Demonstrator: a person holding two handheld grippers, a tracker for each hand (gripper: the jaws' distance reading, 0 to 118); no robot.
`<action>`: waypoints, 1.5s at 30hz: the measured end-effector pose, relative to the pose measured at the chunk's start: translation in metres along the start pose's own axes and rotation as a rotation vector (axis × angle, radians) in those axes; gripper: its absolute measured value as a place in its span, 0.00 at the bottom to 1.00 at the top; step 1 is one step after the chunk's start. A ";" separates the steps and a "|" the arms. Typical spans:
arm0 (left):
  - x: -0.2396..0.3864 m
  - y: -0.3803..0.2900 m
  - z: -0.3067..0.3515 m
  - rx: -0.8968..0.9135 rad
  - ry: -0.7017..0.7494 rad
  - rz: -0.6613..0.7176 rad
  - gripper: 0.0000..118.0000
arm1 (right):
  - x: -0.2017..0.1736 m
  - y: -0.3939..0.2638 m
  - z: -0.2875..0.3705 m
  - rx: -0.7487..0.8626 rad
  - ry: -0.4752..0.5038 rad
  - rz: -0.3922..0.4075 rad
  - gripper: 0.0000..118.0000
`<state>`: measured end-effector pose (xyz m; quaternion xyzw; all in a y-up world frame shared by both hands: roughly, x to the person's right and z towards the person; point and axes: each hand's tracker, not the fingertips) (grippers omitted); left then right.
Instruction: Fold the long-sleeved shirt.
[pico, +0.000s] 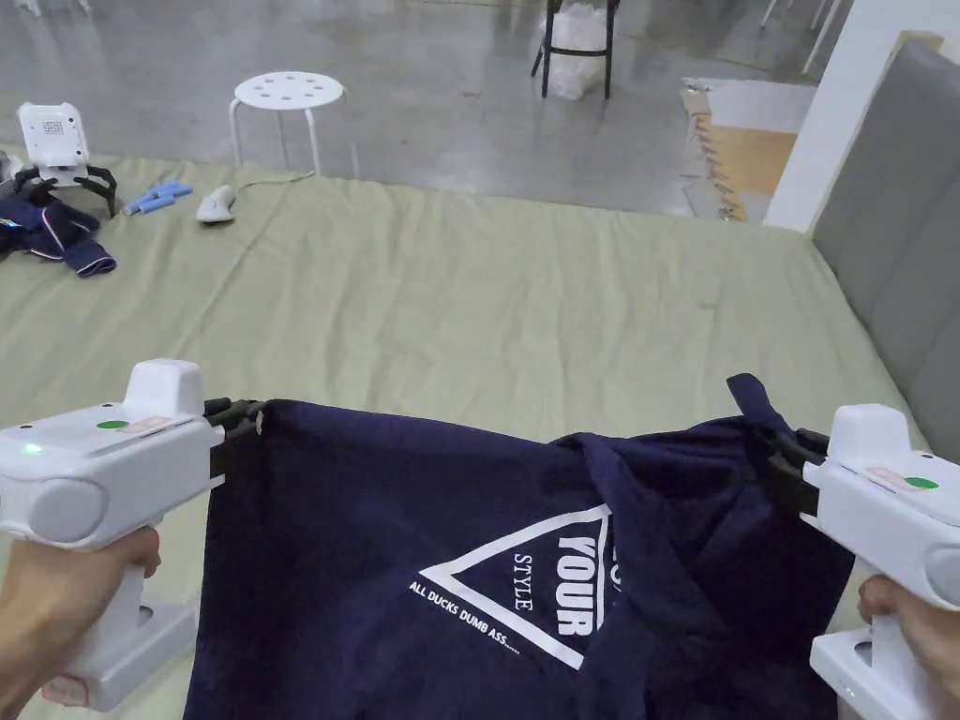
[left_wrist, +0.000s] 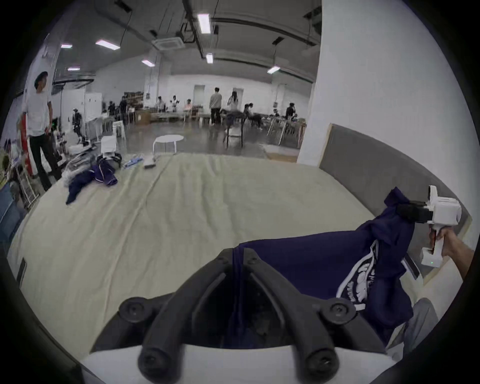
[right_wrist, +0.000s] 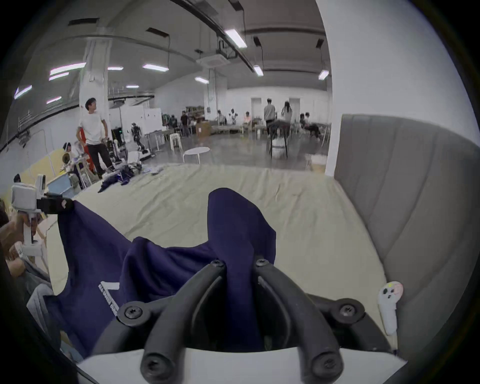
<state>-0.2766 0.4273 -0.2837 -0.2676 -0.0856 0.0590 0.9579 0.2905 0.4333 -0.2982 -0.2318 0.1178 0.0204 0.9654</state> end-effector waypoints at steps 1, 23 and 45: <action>0.009 -0.005 0.017 0.006 -0.020 -0.001 0.10 | -0.003 -0.007 0.017 0.010 0.004 0.021 0.08; -0.008 -0.192 0.100 -0.582 -0.021 0.013 0.10 | -0.017 -0.176 0.098 -0.621 -0.007 -0.126 0.08; 0.070 -0.063 0.129 0.010 0.114 0.035 0.04 | -0.144 -0.071 0.134 0.199 -0.161 0.036 0.00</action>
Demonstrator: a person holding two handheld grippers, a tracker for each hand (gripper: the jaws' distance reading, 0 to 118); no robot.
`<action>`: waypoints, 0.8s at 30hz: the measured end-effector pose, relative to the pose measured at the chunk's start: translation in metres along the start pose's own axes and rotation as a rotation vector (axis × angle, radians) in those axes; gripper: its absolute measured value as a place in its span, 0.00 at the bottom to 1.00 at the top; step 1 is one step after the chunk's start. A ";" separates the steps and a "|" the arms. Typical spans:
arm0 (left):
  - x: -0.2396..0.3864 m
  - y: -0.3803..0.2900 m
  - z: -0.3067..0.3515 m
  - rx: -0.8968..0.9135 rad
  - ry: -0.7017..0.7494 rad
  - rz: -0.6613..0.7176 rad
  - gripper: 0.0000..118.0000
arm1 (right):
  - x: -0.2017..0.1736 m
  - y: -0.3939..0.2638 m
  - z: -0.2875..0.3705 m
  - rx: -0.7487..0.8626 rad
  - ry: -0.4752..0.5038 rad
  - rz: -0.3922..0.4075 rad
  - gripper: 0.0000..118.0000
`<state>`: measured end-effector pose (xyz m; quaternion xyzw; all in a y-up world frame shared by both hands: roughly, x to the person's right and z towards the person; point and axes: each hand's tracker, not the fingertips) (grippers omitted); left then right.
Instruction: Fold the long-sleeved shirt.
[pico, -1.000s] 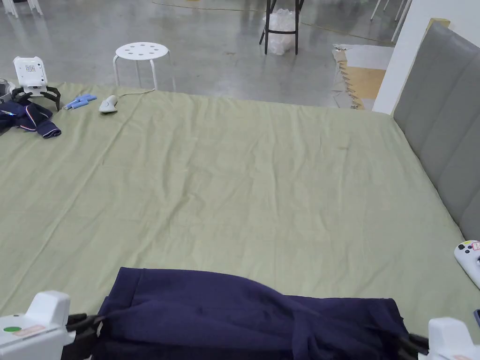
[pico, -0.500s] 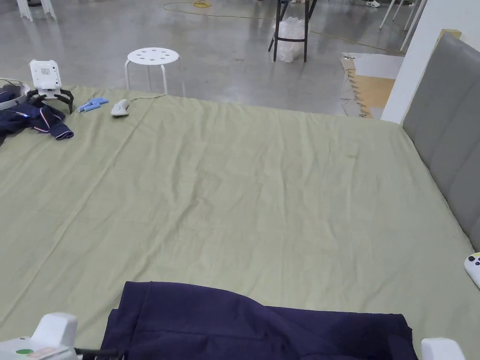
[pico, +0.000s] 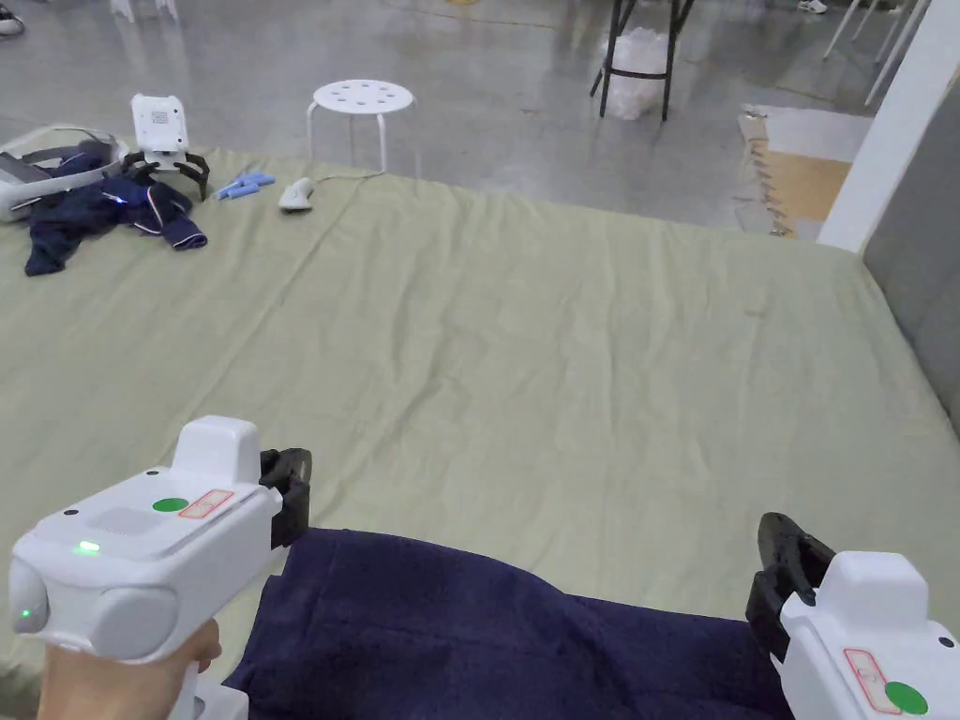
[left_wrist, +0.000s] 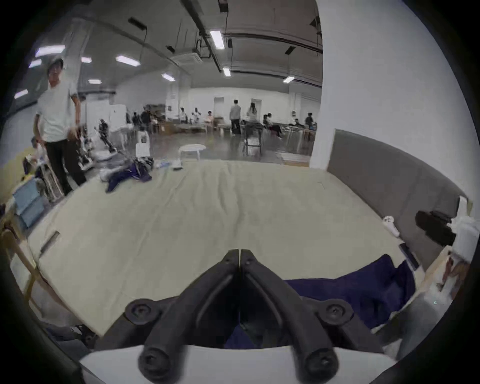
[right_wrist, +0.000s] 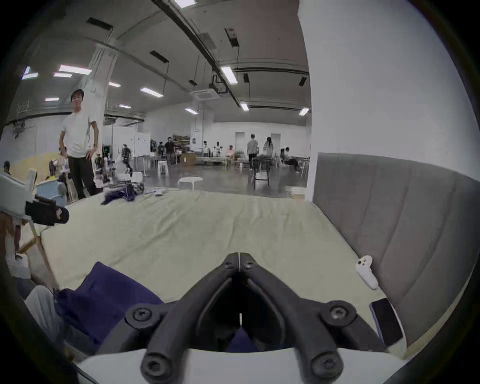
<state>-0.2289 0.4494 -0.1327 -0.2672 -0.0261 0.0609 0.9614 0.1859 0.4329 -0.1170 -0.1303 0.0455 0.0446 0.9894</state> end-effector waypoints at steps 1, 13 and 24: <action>-0.012 0.002 -0.004 -0.025 -0.023 -0.012 0.04 | -0.004 0.001 0.002 0.004 0.009 0.007 0.00; -0.180 -0.092 -0.126 -0.673 -0.477 0.485 0.92 | -0.025 0.005 0.001 -0.019 0.124 -0.017 0.00; -0.136 -0.138 -0.149 -0.651 -0.825 0.766 0.94 | -0.029 -0.004 -0.013 -0.060 0.150 -0.018 0.00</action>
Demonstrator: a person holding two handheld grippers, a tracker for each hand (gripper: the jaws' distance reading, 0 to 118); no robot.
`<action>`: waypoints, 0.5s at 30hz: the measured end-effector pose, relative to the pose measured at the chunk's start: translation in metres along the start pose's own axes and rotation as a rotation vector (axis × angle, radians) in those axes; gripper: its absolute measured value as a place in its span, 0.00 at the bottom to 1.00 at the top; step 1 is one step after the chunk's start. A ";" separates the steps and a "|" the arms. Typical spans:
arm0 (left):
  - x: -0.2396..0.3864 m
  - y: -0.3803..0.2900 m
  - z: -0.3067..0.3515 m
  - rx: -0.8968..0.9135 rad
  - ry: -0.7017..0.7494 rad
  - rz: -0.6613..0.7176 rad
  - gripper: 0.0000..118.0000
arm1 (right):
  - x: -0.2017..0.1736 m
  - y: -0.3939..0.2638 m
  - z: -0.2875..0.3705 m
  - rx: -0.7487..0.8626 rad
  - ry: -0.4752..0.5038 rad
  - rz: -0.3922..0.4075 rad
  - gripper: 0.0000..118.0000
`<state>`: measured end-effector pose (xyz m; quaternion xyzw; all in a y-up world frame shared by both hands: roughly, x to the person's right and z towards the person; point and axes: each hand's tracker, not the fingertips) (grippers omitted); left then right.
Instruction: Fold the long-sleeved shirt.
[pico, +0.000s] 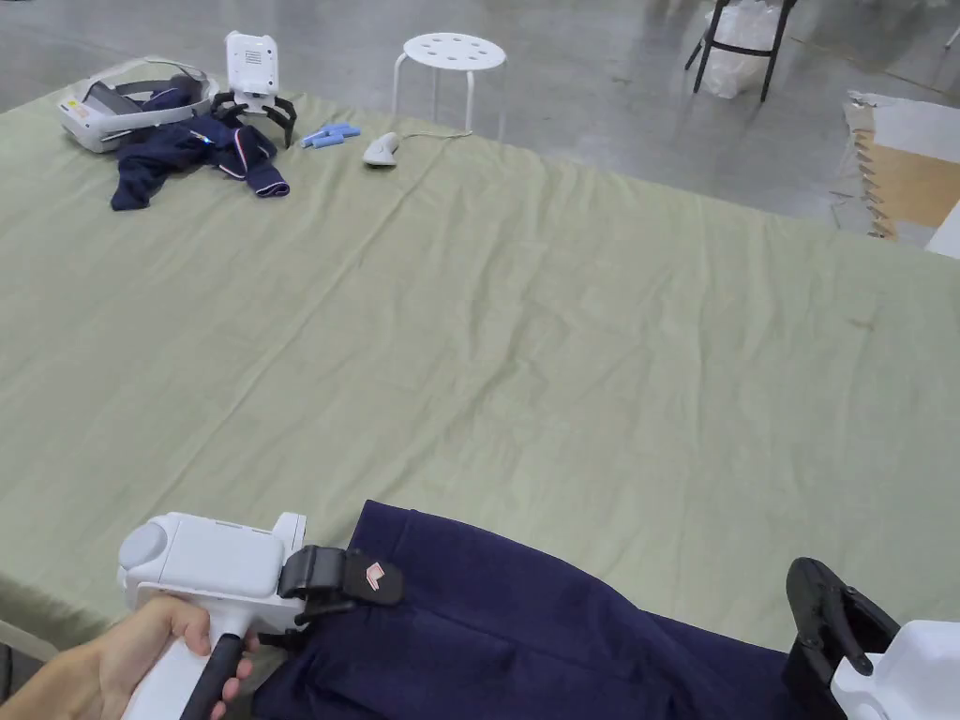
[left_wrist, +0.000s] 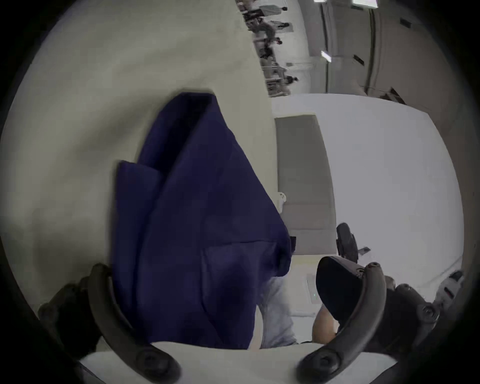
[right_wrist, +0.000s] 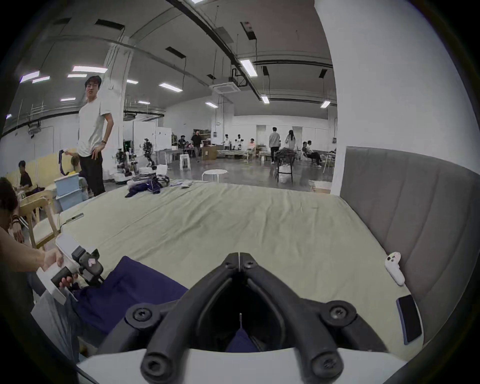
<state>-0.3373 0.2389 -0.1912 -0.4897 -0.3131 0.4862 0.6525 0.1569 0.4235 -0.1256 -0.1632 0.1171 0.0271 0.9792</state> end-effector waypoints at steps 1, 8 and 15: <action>0.005 -0.002 -0.005 -0.015 0.007 -0.054 0.93 | 0.002 -0.001 0.000 -0.004 0.001 0.001 0.00; -0.005 0.005 -0.013 0.063 0.141 -0.063 0.17 | 0.019 -0.008 0.002 -0.029 -0.031 -0.031 0.00; 0.056 0.038 0.044 0.150 0.148 -0.137 0.17 | 0.029 -0.005 -0.007 -0.032 -0.051 -0.045 0.00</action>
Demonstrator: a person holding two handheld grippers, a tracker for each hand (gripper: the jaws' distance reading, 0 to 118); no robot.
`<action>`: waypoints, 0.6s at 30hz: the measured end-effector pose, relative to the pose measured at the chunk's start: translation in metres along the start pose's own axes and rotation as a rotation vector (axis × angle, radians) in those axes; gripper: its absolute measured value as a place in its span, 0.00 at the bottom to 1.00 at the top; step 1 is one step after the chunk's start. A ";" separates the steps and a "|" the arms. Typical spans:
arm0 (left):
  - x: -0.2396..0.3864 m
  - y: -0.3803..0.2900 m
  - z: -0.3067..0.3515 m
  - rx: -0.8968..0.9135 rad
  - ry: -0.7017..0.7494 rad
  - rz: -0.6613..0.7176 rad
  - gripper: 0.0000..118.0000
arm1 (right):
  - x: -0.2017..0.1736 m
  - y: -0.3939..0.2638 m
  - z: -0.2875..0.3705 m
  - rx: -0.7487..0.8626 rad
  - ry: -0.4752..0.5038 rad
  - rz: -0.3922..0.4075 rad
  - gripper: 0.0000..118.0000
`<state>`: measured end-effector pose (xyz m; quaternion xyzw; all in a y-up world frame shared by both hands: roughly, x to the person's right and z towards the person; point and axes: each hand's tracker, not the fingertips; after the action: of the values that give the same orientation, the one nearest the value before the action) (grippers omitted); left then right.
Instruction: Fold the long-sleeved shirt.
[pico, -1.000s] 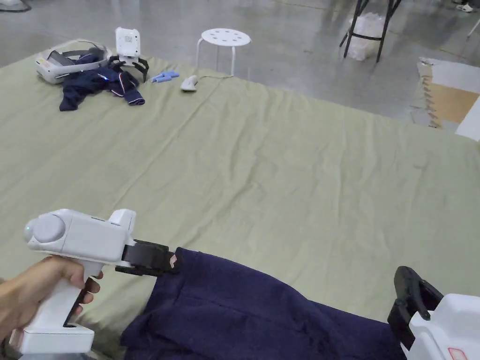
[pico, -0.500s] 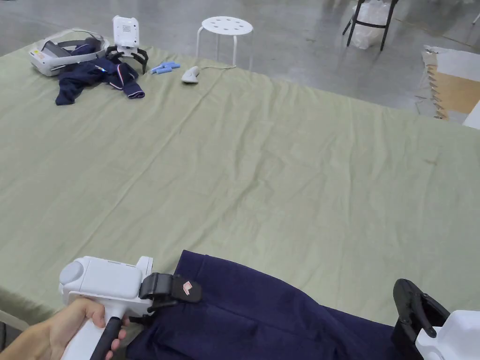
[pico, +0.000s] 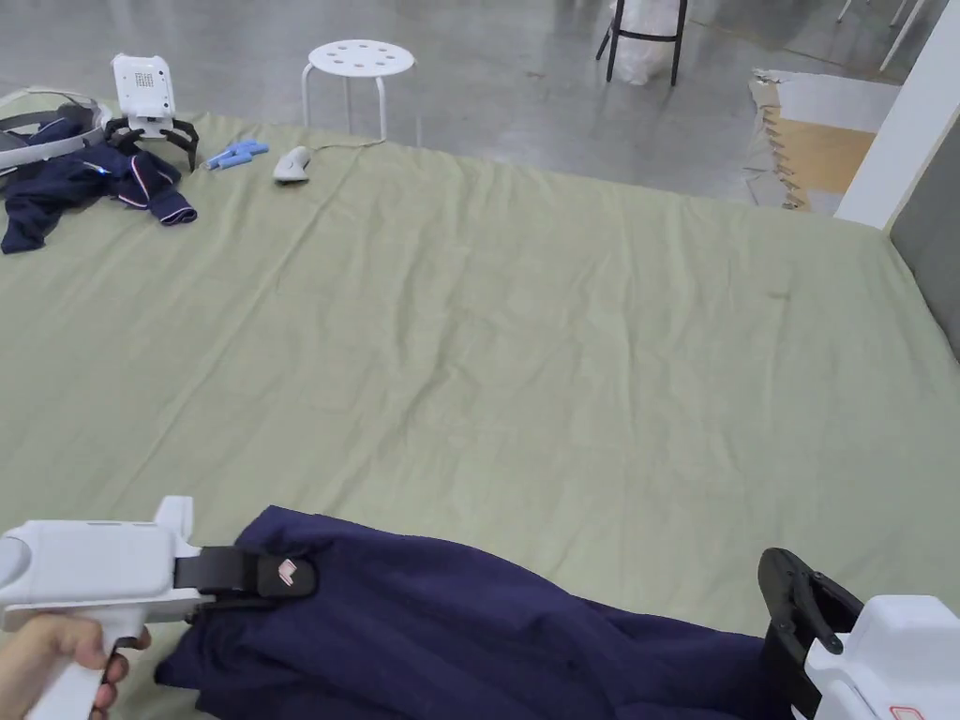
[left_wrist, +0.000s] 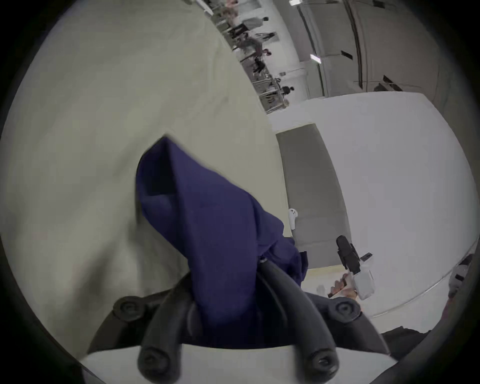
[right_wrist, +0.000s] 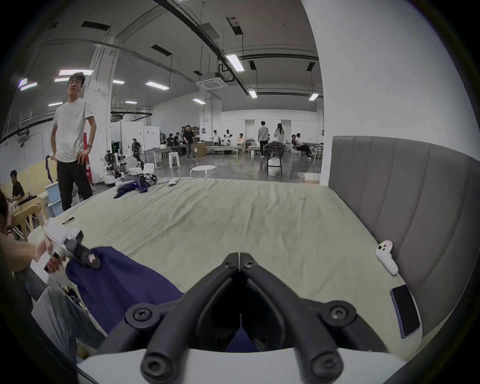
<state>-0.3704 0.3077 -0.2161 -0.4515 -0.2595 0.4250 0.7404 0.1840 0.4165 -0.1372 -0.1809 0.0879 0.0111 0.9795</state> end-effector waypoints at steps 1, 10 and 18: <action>-0.036 0.029 0.018 0.006 0.042 -0.027 0.17 | -0.001 0.001 -0.003 0.002 0.000 0.001 0.00; -0.025 0.090 0.143 0.203 0.291 -0.070 0.17 | -0.023 0.011 -0.032 0.000 0.045 0.026 0.00; -0.004 0.090 0.193 0.257 0.333 -0.115 0.17 | -0.039 0.012 -0.044 0.013 0.082 0.015 0.00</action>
<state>-0.5567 0.4114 -0.2080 -0.4017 -0.1025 0.3314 0.8475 0.1375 0.4128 -0.1748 -0.1741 0.1294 0.0104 0.9761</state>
